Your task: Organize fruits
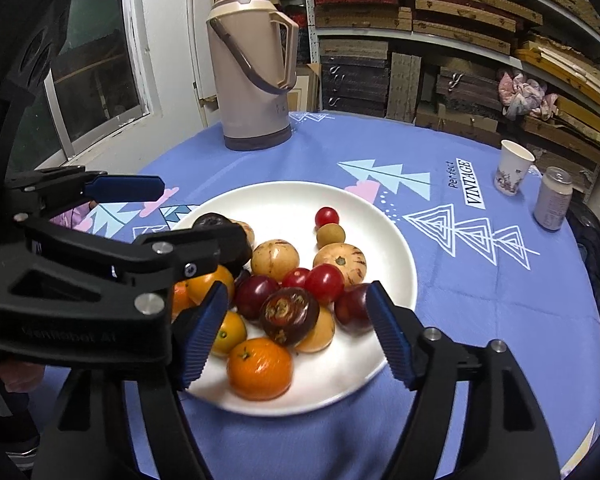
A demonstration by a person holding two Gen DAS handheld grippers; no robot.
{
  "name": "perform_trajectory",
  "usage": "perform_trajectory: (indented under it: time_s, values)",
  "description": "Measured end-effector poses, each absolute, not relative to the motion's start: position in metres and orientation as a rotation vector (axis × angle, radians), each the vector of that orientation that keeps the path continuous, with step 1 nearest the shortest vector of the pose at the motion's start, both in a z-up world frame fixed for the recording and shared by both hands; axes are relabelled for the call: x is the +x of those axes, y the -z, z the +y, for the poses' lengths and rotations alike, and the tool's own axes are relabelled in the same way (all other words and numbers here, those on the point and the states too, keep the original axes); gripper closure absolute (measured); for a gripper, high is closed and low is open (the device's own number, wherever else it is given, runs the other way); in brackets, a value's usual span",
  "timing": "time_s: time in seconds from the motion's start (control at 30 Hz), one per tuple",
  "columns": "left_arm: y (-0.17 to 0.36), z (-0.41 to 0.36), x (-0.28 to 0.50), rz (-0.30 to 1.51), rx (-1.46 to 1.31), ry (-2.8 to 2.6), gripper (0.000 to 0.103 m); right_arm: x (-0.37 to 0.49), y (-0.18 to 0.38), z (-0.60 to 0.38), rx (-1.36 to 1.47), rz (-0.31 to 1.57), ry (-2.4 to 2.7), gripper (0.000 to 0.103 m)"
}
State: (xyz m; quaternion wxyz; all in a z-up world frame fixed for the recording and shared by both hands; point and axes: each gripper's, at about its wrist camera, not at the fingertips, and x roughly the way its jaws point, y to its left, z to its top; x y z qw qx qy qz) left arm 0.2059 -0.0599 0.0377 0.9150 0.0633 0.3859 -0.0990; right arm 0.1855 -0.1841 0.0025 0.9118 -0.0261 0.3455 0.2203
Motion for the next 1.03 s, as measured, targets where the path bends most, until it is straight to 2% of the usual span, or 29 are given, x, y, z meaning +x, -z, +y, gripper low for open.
perform_trajectory:
  time_s: [0.1,0.43,0.57,0.77,0.9,1.03]
  values:
    - [-0.038,-0.059,0.196,0.791,0.131,0.194,0.010,0.172,-0.005,-0.186,-0.052,0.699,-0.436,0.024]
    - [-0.037,-0.047,0.148,0.782,0.119,0.189,0.004,0.127,-0.002,-0.187,-0.058,0.707,-0.425,0.023]
    - [-0.039,-0.036,0.126,0.718,0.082,0.170,0.004,0.113,0.000,-0.192,-0.056,0.711,-0.407,0.023]
    - [-0.038,-0.025,0.114,0.754,0.049,0.165,0.004,0.099,-0.001,-0.201,-0.050,0.707,-0.384,0.023]
    - [-0.032,-0.022,0.111,0.779,0.073,0.120,0.004,0.092,-0.001,-0.206,-0.044,0.698,-0.364,0.016]
    - [-0.026,-0.018,0.110,0.796,0.069,0.091,0.004,0.091,-0.001,-0.208,-0.040,0.703,-0.356,0.014]
